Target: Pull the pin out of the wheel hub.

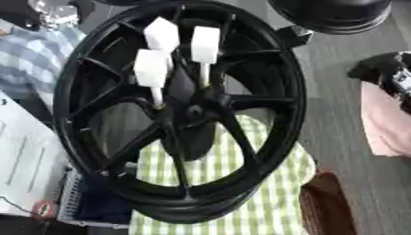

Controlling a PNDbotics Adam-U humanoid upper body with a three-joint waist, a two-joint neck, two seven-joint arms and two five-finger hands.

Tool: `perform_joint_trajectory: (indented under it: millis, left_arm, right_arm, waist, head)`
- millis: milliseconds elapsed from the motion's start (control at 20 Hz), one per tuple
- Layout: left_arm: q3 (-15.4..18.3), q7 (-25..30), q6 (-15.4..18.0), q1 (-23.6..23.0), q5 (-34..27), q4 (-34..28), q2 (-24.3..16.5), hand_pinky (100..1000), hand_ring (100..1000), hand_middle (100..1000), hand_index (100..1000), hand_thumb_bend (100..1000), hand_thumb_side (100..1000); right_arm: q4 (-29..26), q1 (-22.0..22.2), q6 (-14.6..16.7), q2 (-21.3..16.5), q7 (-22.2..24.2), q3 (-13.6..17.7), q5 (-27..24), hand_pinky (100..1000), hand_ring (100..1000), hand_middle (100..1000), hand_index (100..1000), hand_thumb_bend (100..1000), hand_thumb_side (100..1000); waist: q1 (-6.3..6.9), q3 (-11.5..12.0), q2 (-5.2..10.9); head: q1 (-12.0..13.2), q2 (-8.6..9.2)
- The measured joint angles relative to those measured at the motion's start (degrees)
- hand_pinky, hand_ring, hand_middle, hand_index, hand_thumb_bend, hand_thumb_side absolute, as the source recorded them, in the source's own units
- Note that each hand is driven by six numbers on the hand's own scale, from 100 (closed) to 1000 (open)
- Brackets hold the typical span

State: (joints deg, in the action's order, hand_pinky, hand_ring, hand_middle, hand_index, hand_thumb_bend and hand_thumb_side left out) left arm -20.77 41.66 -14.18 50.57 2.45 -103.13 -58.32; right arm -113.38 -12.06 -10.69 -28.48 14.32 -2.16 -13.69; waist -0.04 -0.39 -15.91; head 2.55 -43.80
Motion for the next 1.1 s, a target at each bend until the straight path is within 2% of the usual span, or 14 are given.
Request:
perform_joint_trajectory:
  millis: [150,450,800,1100]
  left_arm:
    - [-2.3,0.5,-1.4,1.0,0.8,1.0,1.5,818,757,726,862,110,493]
    - [-4.4,1.3,-2.3,1.8,1.2,2.2,3.0,817,755,725,869,136,506]
    - [-5.4,2.7,-2.3,2.4,1.2,2.6,3.5,813,723,770,883,155,521]
    - [-5.5,3.7,-1.7,2.3,1.0,2.6,3.7,815,752,765,880,160,534]
  right_arm:
    - [0.0,0.0,-0.1,0.0,0.1,0.0,0.0,958,809,674,718,100,617]
    - [0.0,0.0,-0.1,0.0,0.1,0.0,0.0,958,809,673,718,100,620]
    - [0.0,0.0,-0.2,0.1,0.2,-0.2,0.0,958,807,672,717,100,621]
    - [0.0,0.0,-0.3,0.1,0.3,-0.3,0.0,959,806,672,717,100,623]
  waist:
    - [0.03,-0.4,-0.01]
    - [0.03,-0.8,-0.03]
    - [0.09,-1.0,-0.04]
    - [0.09,-1.0,-0.04]
  head:
    - [-0.1,0.0]
    - [-0.1,0.0]
    - [0.1,0.0]
    - [0.2,0.0]
